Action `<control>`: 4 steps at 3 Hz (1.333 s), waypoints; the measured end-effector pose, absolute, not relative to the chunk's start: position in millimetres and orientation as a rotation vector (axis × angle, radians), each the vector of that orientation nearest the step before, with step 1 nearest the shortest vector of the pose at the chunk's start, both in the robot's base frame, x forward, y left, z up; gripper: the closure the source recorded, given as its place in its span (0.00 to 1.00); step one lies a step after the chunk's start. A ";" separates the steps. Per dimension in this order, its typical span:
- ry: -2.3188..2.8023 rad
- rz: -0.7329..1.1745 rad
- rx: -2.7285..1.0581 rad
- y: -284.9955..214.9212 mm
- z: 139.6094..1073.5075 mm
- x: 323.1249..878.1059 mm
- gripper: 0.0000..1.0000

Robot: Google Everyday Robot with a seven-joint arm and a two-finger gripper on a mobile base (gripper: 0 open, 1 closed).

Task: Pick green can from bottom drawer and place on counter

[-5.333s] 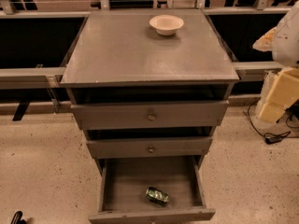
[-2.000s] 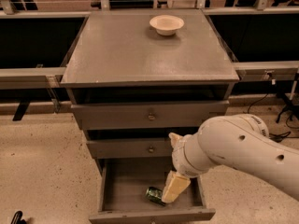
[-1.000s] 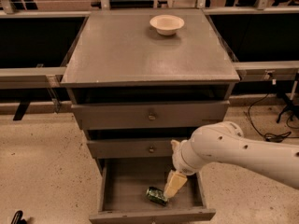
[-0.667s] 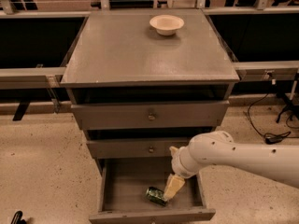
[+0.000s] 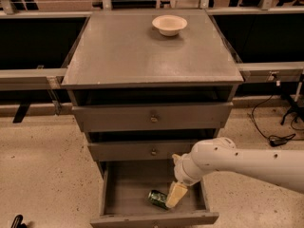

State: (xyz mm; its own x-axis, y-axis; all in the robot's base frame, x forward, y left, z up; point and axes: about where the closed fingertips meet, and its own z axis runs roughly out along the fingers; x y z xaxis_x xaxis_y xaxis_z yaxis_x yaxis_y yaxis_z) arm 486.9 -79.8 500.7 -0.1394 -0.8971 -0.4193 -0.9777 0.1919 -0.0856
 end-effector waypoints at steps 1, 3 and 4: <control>2.108 0.298 -1.803 -75.1 481.4 497.8 0.00; 2.094 0.256 -1.855 -79.3 394.9 531.3 0.12; 2.109 0.223 -1.834 -86.7 363.3 535.6 0.18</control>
Offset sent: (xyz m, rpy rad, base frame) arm 0.0565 0.0037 -0.0929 -0.0529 -0.0117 0.0897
